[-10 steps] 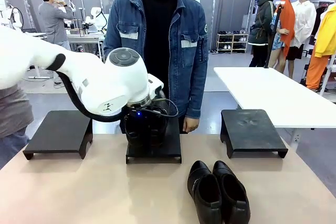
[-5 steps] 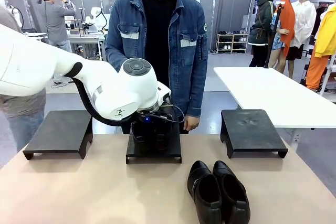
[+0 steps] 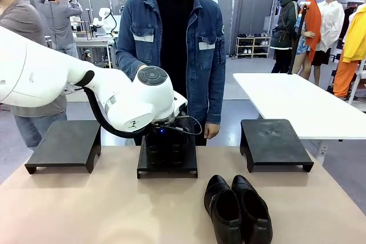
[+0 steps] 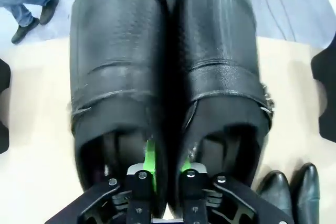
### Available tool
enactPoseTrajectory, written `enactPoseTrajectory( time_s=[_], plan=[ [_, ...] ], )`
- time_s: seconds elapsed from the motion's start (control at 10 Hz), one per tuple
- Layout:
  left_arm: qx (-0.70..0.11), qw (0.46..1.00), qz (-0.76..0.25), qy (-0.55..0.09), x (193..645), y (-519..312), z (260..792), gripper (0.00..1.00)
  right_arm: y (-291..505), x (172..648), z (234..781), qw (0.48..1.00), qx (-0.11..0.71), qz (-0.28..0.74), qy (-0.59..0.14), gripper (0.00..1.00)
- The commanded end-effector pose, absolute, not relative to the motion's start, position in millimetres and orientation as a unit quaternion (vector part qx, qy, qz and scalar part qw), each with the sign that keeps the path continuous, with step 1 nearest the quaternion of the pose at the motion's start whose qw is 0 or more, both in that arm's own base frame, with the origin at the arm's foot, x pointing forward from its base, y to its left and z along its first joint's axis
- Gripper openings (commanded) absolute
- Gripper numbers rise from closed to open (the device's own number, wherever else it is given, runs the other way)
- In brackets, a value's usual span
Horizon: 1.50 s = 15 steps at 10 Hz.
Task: Place the shoes on the stand as instructed by the person.
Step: Pick up one pair of Shoes and place it on the Shoes Stand indicated by the person, then pick up another pair of Shoes and place it on the Shoes Stand indicated by the person.
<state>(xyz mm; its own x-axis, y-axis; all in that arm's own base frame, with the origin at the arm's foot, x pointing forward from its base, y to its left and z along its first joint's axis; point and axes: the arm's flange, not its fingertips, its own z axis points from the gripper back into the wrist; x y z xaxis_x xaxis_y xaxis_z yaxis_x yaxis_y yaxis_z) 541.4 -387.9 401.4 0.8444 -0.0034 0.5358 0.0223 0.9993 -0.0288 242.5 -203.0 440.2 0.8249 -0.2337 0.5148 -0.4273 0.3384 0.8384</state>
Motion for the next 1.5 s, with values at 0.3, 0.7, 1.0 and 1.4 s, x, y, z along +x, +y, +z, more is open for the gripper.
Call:
enactPoseTrajectory(
  time_s=[0.3, 0.7, 1.0, 1.4],
  plan=[
    [-0.019, 0.955, 0.003, -0.295, 536.5, -392.2, 410.3, 1.0, -205.3, 240.9, 440.3, 0.763, 0.571, 0.072, -0.294, 1.0],
    [-0.015, 0.957, 0.016, -0.29, 527.1, -388.0, 415.4, 1.0, -205.3, 240.9, 440.3, 0.763, 0.571, 0.072, -0.294, 1.0],
    [-0.023, 0.957, -0.001, -0.288, 535.4, -390.6, 416.9, 1.0, -205.3, 240.9, 440.3, 0.763, 0.571, 0.072, -0.294, 1.0],
    [-0.023, 0.957, -0.001, -0.288, 535.4, -390.6, 416.9, 1.0, -205.3, 240.9, 440.3, 0.763, 0.571, 0.072, -0.294, 1.0]
  ],
)
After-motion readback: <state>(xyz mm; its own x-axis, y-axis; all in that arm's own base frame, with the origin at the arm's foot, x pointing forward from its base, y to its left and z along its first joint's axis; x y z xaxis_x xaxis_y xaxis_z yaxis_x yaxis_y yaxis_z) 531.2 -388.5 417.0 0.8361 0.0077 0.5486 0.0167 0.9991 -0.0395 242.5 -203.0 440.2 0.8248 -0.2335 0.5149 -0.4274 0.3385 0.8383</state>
